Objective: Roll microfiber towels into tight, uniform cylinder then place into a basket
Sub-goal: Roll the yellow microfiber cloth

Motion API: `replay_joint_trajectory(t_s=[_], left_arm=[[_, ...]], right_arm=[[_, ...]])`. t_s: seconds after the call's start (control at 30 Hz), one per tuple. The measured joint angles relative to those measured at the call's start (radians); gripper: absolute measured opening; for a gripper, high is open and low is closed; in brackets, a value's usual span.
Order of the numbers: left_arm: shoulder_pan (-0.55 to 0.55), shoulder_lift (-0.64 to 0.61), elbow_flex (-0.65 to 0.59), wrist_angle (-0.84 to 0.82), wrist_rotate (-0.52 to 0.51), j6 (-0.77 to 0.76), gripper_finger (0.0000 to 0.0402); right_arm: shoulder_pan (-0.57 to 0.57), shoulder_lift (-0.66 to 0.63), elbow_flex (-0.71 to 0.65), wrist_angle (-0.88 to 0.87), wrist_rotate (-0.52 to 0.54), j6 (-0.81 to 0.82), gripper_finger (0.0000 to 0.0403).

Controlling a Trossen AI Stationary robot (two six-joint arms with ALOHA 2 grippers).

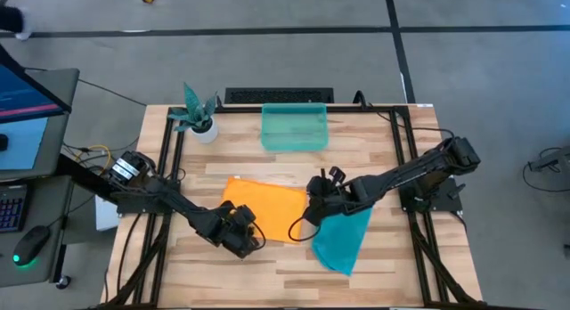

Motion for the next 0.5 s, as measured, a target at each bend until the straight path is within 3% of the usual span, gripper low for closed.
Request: replay_joint_trajectory(t_s=[0.27,0.5], left_arm=[[0.067,-0.002,0.004,-0.18,0.024,0.205,0.0132],[0.133,0.003,0.001,-0.364,-0.069,0.244,0.0132]], right_arm=[[0.046,0.0,0.0,0.0,0.0,0.054,0.0138],[0.083,0.0,0.0,0.0,0.004,0.086,0.0136]])
